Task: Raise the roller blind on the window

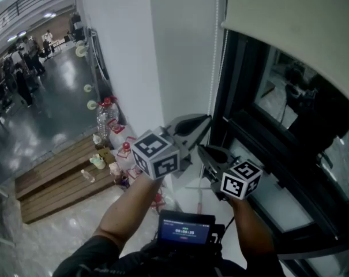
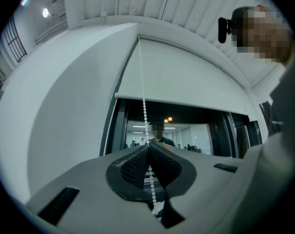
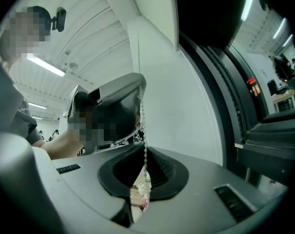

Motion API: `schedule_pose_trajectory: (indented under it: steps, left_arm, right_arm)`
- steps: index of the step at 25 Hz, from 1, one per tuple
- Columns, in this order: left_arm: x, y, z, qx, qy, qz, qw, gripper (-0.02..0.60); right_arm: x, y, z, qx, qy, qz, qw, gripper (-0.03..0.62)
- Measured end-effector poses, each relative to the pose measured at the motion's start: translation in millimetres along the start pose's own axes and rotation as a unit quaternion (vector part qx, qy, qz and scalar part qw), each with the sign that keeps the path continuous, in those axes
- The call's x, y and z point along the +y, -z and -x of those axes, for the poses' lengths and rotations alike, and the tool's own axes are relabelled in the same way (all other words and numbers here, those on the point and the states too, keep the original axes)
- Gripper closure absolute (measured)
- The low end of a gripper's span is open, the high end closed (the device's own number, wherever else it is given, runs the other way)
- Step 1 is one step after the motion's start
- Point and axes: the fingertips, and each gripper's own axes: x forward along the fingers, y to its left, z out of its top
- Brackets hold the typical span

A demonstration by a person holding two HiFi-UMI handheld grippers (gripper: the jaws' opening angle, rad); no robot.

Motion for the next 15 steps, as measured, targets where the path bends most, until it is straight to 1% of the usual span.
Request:
schedule_pose_trajectory:
  steps: [5,10,12,15]
  left_arm:
    - [0.7,34.3,4.6,0.024,-0.010,-0.002,0.9997,0.580]
    - [-1.9,65.3,6.5,0.044,-0.010,0.012,0.9989,0.580]
    - [-2.2,69.1,7.1,0.045,-0.009,0.015,0.9988,0.580]
    - [1.4,69.8,7.8,0.044,-0.012,0.010,0.9989,0.580]
  right_arm:
    - [-5.8,33.2,4.7,0.023,0.009,-0.024,0.999,0.583]
    - [-9.3,61.3,9.3,0.051,0.019,-0.038,0.998,0.583]
    - [-9.3,64.3,11.9,0.055,0.021,-0.027,0.998,0.582]
    - [-8.9,61.6,19.6,0.080,0.029,0.031,0.996,0.572]
